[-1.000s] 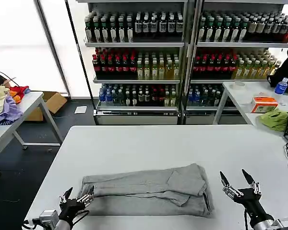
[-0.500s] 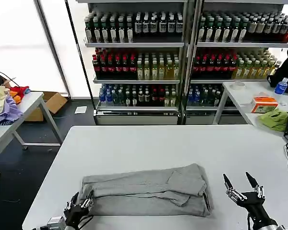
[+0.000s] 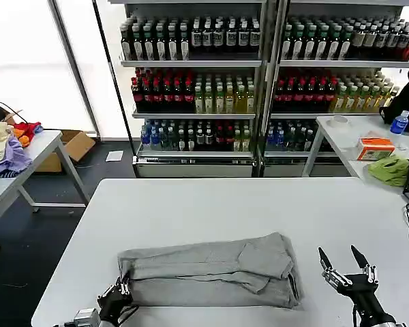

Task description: Fold and organize the clothes.

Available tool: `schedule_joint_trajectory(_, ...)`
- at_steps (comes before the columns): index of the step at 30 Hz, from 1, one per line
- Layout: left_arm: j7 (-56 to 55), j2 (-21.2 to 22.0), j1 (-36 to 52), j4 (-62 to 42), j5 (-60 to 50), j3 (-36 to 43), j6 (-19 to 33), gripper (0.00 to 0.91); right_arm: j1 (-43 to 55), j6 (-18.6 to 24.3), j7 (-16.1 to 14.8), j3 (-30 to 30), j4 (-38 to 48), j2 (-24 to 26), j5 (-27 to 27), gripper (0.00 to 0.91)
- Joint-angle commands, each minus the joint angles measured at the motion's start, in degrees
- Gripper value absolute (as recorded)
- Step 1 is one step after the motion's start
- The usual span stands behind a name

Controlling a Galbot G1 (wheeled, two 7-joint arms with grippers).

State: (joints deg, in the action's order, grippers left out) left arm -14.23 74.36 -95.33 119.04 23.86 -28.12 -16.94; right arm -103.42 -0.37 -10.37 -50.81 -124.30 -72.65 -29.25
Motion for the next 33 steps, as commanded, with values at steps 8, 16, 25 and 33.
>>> schedule_joint_trajectory(8, 6.4, -9.5, 3.3, 4.0, 12.6, -23.4, -1.9, 0.01, 0.2, -0.4, 0.9, -1.1, -0.9, 0.4, -0.6, 0.907)
schedule_joint_trajectory(16, 11.4, -17.7, 2.8, -6.5, 15.0, -35.3, -1.9, 0.01, 0.9, -0.6, 1.2, -0.1, -1.0, -0.9, -0.7, 0.907)
schedule_joint_trajectory(25, 12.0, -22.5, 4.6, -1.6, 16.6, -32.9, -5.2, 0.01, 0.5, -0.4, 1.5, 0.3, -1.0, -0.8, -0.8, 0.907)
schedule_joint_trajectory(33, 3.3, -16.5, 9.1, 15.2, 19.8, -0.7, -7.1, 0.02, 0.9, -0.6, 1.7, 2.8, -1.6, -2.5, -0.1, 0.907)
